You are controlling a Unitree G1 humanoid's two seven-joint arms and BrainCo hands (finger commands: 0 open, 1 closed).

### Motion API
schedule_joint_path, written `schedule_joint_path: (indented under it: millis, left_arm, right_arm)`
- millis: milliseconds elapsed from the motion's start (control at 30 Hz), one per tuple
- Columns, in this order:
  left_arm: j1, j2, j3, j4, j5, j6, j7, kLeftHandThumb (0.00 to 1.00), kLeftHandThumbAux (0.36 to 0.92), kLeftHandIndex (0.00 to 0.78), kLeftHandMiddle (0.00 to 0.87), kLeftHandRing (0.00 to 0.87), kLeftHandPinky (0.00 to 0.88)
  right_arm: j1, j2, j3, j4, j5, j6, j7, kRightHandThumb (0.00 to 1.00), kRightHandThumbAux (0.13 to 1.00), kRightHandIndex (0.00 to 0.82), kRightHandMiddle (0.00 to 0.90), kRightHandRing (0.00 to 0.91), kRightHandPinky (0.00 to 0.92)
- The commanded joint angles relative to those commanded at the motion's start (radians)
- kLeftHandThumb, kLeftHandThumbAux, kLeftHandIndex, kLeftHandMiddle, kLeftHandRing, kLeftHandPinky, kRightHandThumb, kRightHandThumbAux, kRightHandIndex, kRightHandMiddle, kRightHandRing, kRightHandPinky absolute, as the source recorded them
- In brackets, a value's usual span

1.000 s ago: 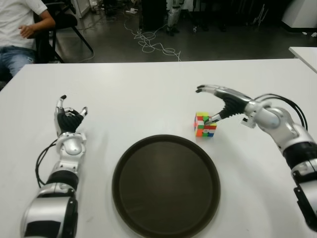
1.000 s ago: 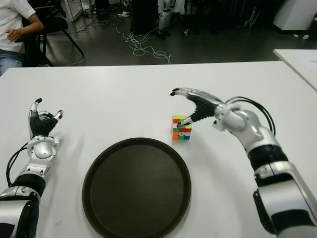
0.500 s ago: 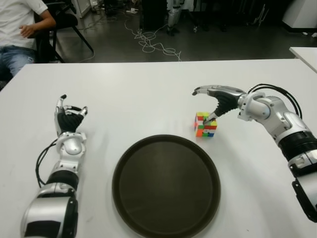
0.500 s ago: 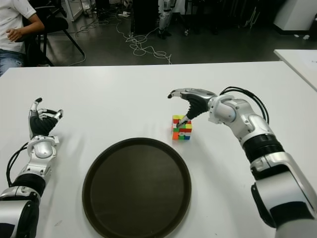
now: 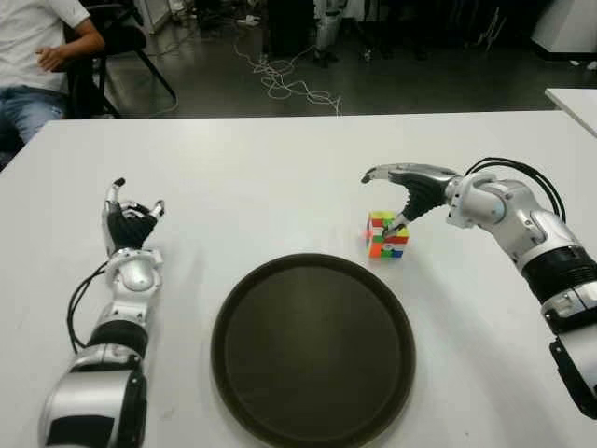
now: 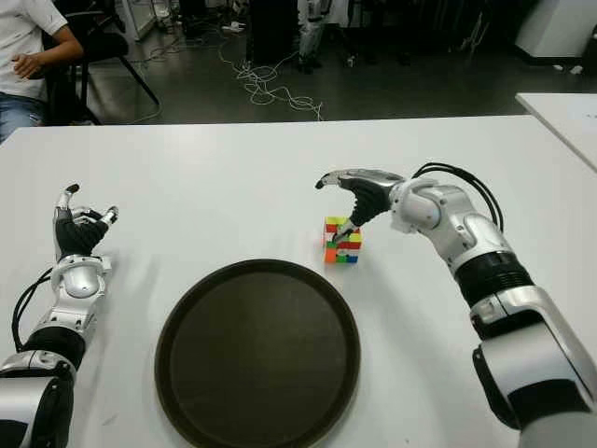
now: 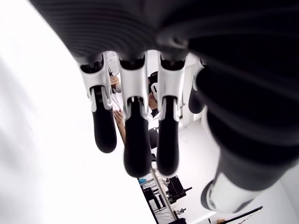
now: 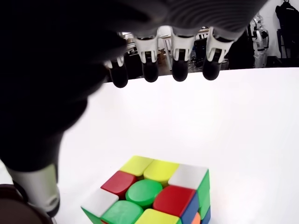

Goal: Pick up the Rubik's Cube and put it in the plate

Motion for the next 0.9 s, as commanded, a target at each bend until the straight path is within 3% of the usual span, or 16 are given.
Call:
schedule_joint_path:
  millis: [167,433,633,733,900]
  left_arm:
    - [-0.001,0.000,0.002,0.000,-0.003,0.002,-0.002,0.001,0.783,0.108,0.747,0.806,0.807]
    - [-0.001,0.002,0.000,0.000,-0.004,0.009,0.001,0.000,0.791,0.106,0.695,0.776,0.791]
    - [0.000,0.004,-0.003,-0.004,-0.003,0.008,-0.002,0.009,0.790,0.125,0.539,0.655,0.649]
    - [-0.001,0.005,-0.005,-0.006,-0.001,0.012,0.000,0.003,0.795,0.130,0.544,0.662,0.661]
    - [-0.001,0.005,-0.006,-0.010,0.000,0.023,0.003,0.000,0.773,0.116,0.348,0.394,0.382]
  right_arm:
    - [0.011,0.003,-0.008,0.001,0.016,0.003,0.005,0.000,0.710,0.057,0.071,0.069,0.028]
    - [0.010,0.000,0.000,0.015,0.009,0.015,0.017,0.000,0.678,0.048,0.073,0.070,0.018]
    - [0.037,-0.005,-0.010,-0.007,0.012,0.002,-0.017,0.000,0.655,0.041,0.071,0.063,0.010]
    - [0.045,-0.009,-0.013,-0.015,0.018,-0.006,-0.020,0.000,0.652,0.048,0.078,0.068,0.018]
    - [0.071,-0.020,-0.029,-0.046,0.044,-0.033,-0.017,0.000,0.657,0.068,0.098,0.087,0.034]
